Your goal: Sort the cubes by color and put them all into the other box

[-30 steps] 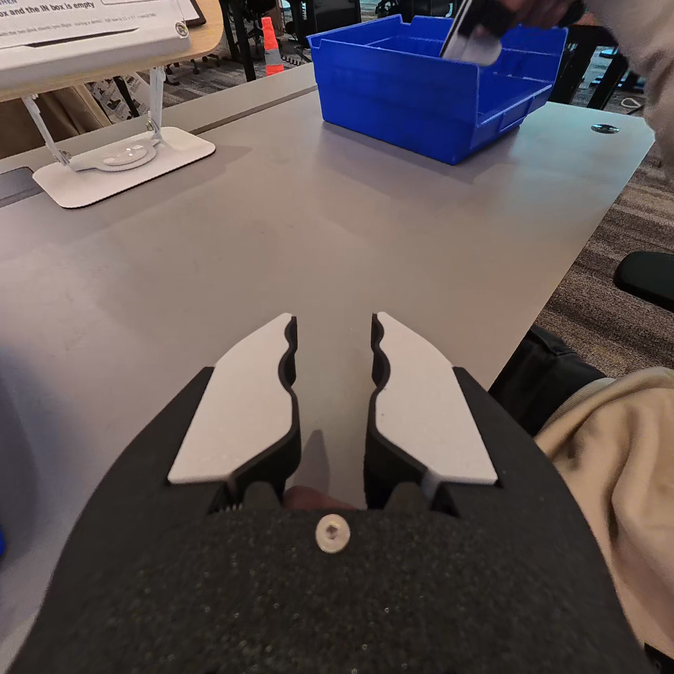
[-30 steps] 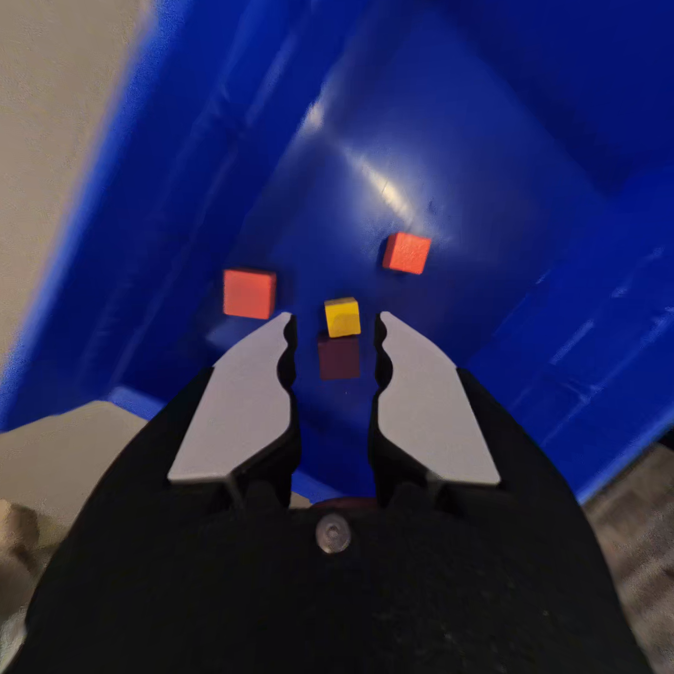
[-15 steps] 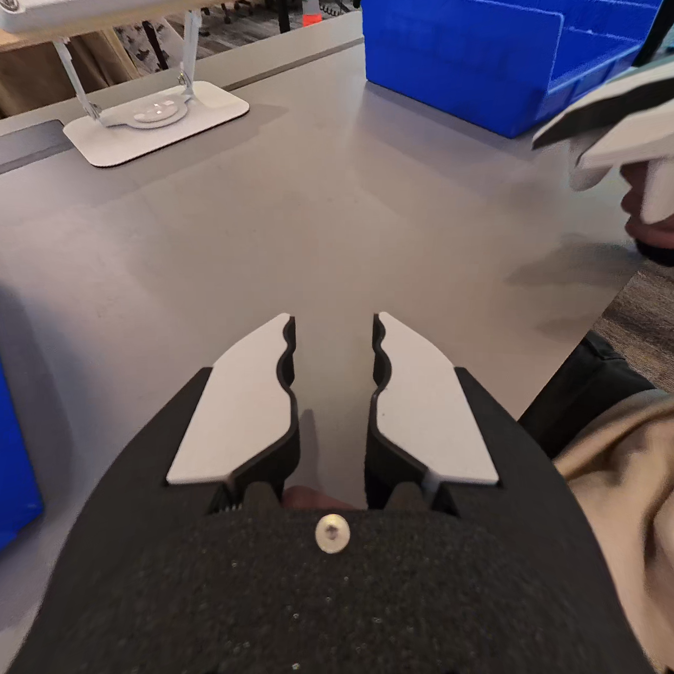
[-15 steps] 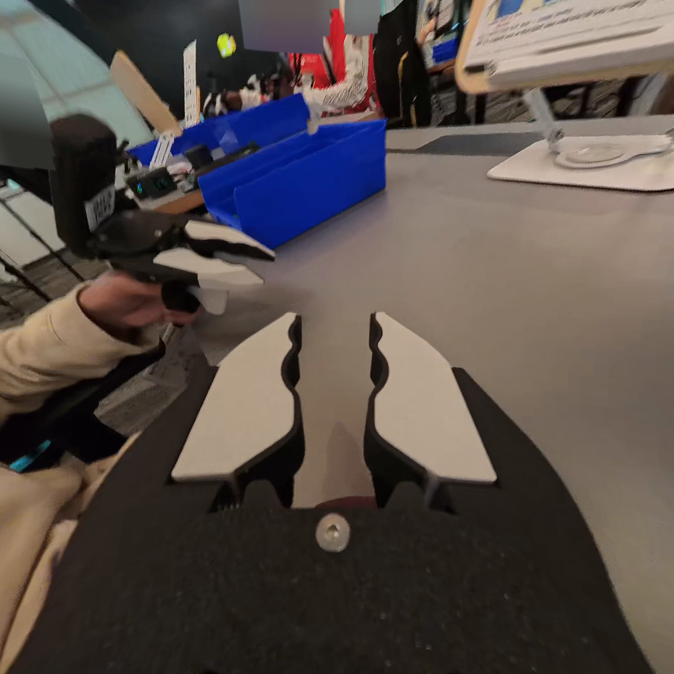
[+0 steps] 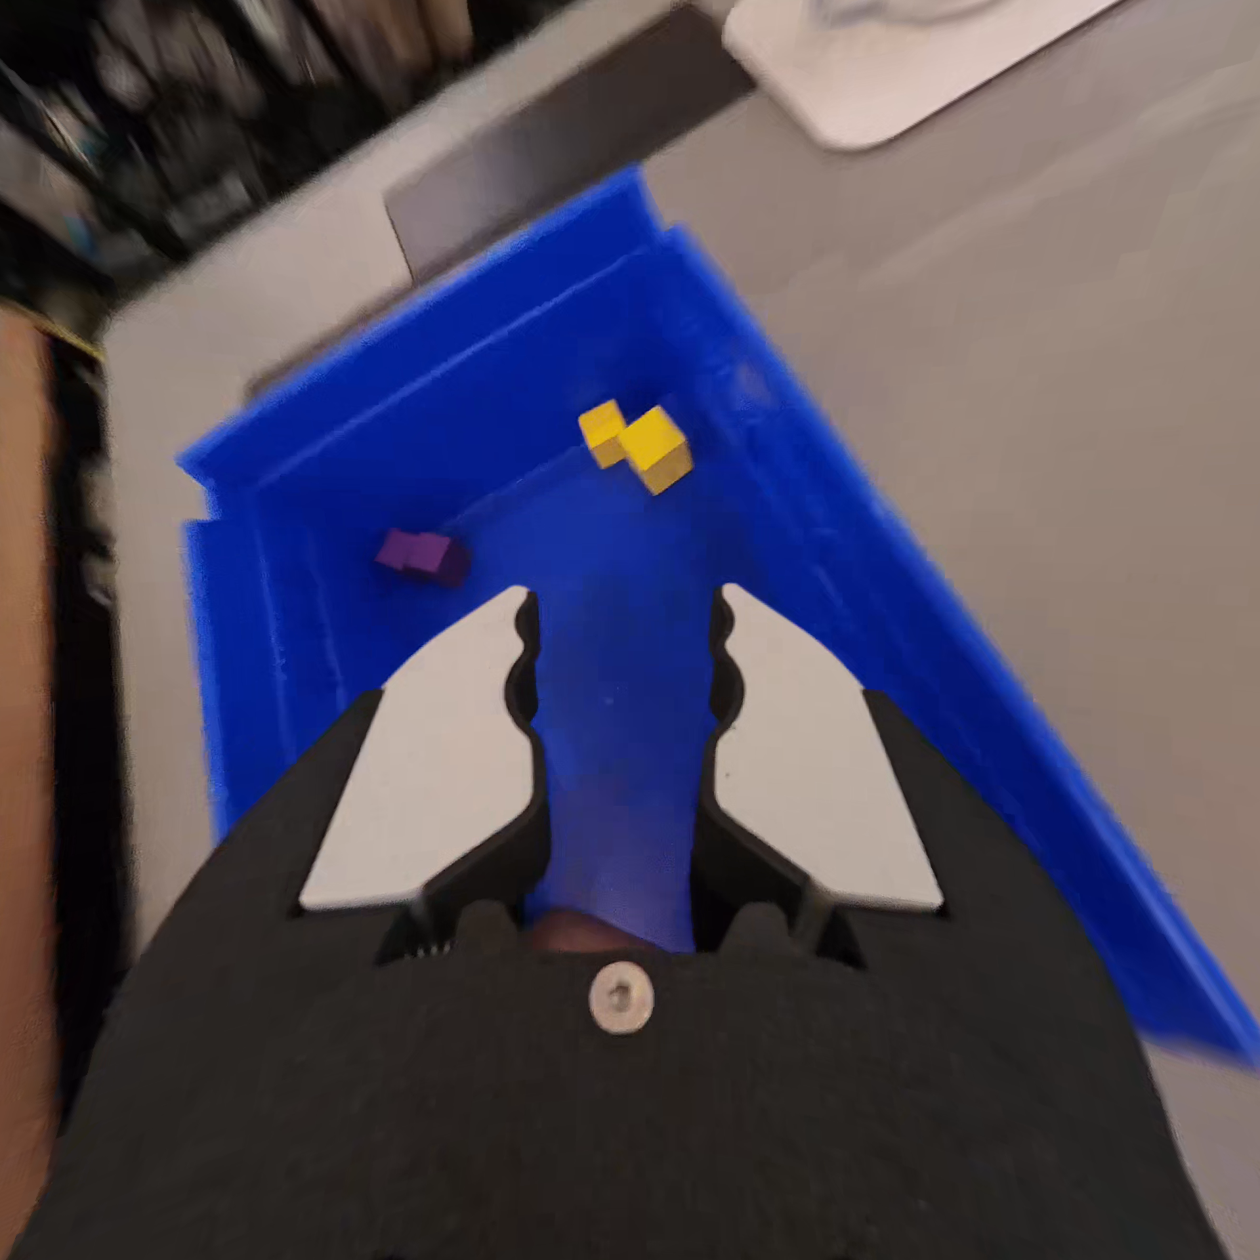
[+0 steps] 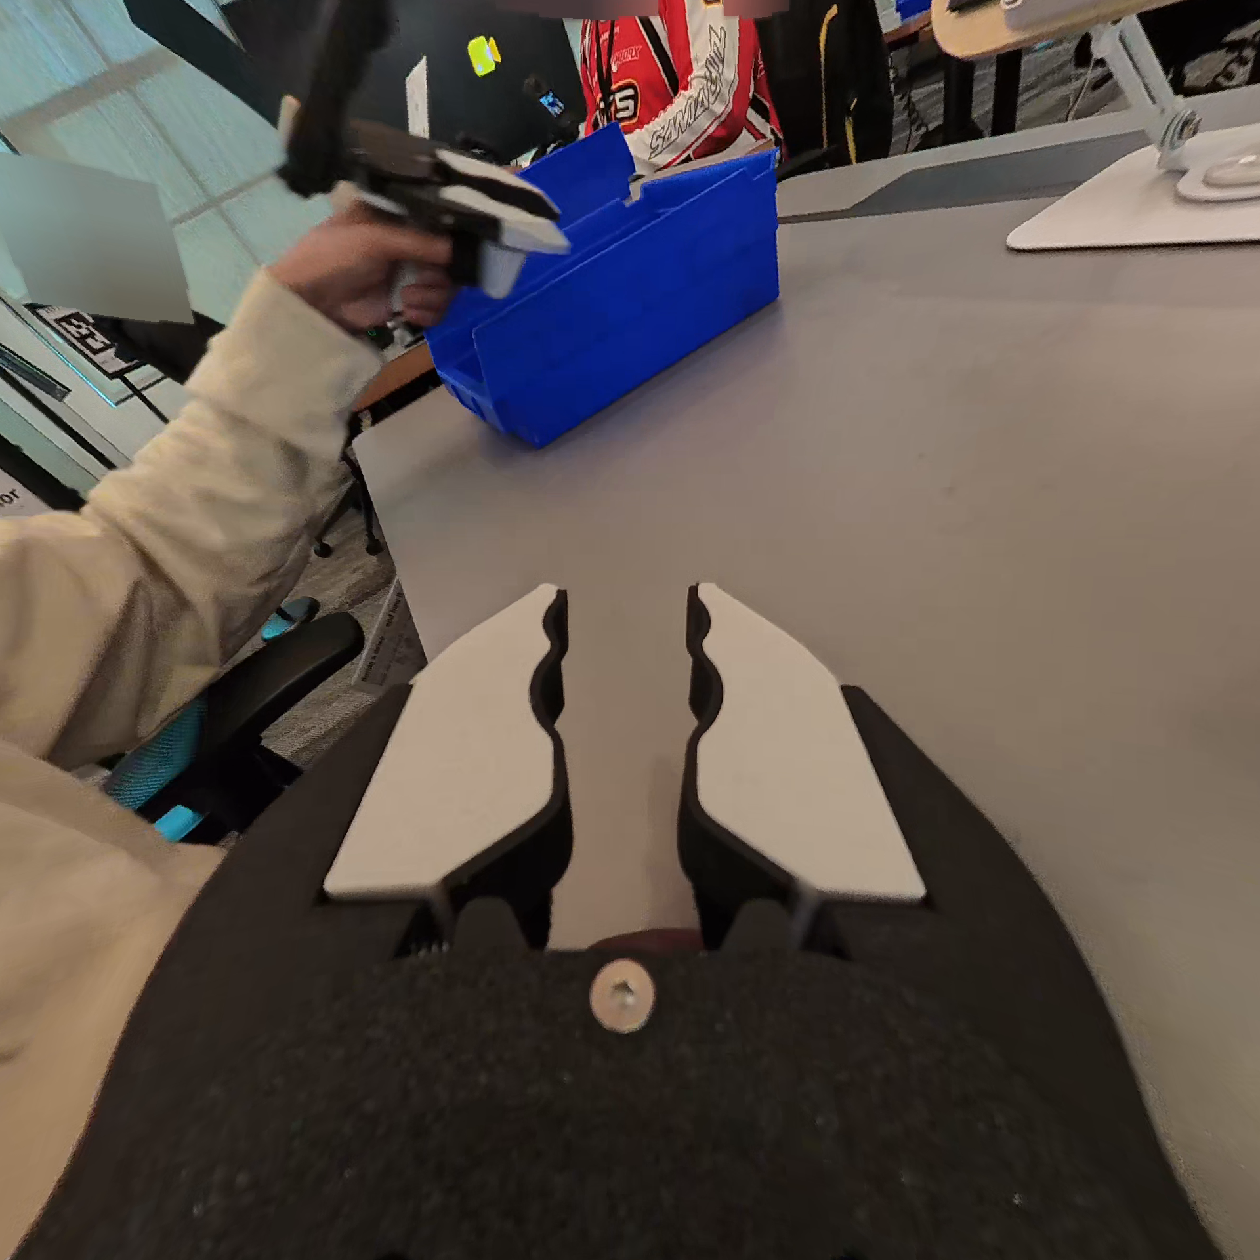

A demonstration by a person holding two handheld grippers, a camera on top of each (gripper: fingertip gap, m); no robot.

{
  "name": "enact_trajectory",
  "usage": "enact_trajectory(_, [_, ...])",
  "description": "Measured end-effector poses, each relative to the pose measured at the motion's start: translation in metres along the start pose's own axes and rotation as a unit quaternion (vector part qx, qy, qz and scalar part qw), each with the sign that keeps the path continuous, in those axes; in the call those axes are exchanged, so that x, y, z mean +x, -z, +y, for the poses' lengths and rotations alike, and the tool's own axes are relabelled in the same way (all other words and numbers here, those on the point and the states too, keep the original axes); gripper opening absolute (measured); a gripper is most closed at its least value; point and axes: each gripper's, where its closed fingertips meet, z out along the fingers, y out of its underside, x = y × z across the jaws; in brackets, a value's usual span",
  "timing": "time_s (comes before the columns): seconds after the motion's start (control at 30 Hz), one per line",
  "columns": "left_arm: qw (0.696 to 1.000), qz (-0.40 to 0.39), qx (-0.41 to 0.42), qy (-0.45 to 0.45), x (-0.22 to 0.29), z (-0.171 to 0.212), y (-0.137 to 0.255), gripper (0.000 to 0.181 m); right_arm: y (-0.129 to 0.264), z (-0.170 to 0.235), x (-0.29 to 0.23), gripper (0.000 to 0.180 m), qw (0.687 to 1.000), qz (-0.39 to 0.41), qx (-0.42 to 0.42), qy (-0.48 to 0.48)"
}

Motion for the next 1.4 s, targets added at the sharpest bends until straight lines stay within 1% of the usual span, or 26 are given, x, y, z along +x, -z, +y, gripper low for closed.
enact_trajectory(0.07, [0.995,0.029,-0.07,0.069,-0.015,0.011,-0.047,0.052,-0.003,0.001,0.0,0.033,1.0,-0.004,-0.005,-0.012])
enact_trajectory(0.13, [0.982,0.055,-0.122,0.134,-0.015,0.018,-0.083,0.064,-0.005,0.002,0.001,0.033,1.0,-0.001,-0.007,-0.018])
enact_trajectory(0.2, [0.969,0.074,-0.127,0.198,-0.012,0.013,-0.106,0.065,-0.008,0.002,0.001,0.033,1.0,0.001,-0.011,-0.021])
enact_trajectory(0.27, [0.955,0.1,-0.113,0.254,-0.007,0.003,-0.119,0.066,-0.009,0.004,0.001,0.032,1.0,0.001,-0.016,-0.021])
enact_trajectory(0.33, [0.947,0.11,-0.108,0.282,-0.005,-0.001,-0.129,0.068,-0.009,0.004,0.001,0.032,1.0,0.004,-0.016,-0.019])
enact_trajectory(0.43, [0.944,0.104,-0.122,0.287,-0.004,0.005,-0.142,0.069,-0.008,0.004,0.001,0.032,1.0,0.003,-0.015,-0.025])
enact_trajectory(0.5, [0.949,0.09,-0.122,0.277,-0.005,0.008,-0.147,0.071,-0.008,0.005,0.001,0.032,0.999,-0.003,-0.016,-0.033])
enact_trajectory(0.53, [0.949,0.091,-0.122,0.276,-0.005,0.008,-0.147,0.067,-0.007,0.005,0.001,0.032,0.999,-0.005,-0.016,-0.038])
enact_trajectory(0.6, [0.946,0.122,-0.112,0.28,0.002,0.002,-0.144,0.029,-0.007,0.005,0.002,0.031,0.999,-0.008,-0.017,-0.047])
enact_trajectory(0.73, [0.956,0.106,-0.124,0.245,0.002,0.005,-0.139,0.027,-0.006,0.006,0.003,0.031,0.998,-0.015,-0.02,-0.056])
enact_trajectory(0.83, [0.96,0.097,-0.139,0.223,-0.002,0.013,-0.128,0.027,-0.005,0.008,0.002,0.031,0.998,-0.017,-0.026,-0.052])
enact_trajectory(0.97, [0.959,0.118,-0.104,0.234,-0.012,0.017,-0.1,0.027,-0.003,0.009,0.001,0.031,0.999,-0.012,-0.028,-0.038])
enact_trajectory(1.03, [0.961,0.15,-0.053,0.226,-0.013,0.009,-0.076,0.026,-0.002,0.009,0.002,0.031,0.999,-0.009,-0.028,-0.034])
enact_trajectory(1.13, [0.957,0.2,0.035,0.208,-0.007,-0.008,-0.028,0.026,-0.001,0.008,0.004,0.031,0.999,-0.006,-0.026,-0.032])
enact_trajectory(1.23, [0.93,0.286,0.14,0.186,0.024,-0.03,0.03,0.026,-0.002,0.003,0.01,0.031,0.999,-0.001,-0.022,-0.034])
enact_trajectory(1.3, [0.911,0.333,0.185,0.155,0.054,-0.041,0.062,0.026,-0.01,-0.007,0.007,0.032,0.997,-0.037,-0.012,-0.073])
enact_trajectory(1.37, [0.893,0.377,0.223,0.104,0.093,-0.054,0.09,0.026,-0.022,-0.022,-0.008,0.034,0.983,-0.118,-0.005,-0.143])
enact_trajectory(1.4, [0.884,0.396,0.236,0.077,0.114,-0.06,0.103,0.026,-0.029,-0.03,-0.017,0.036,0.97,-0.163,-0.002,-0.181])
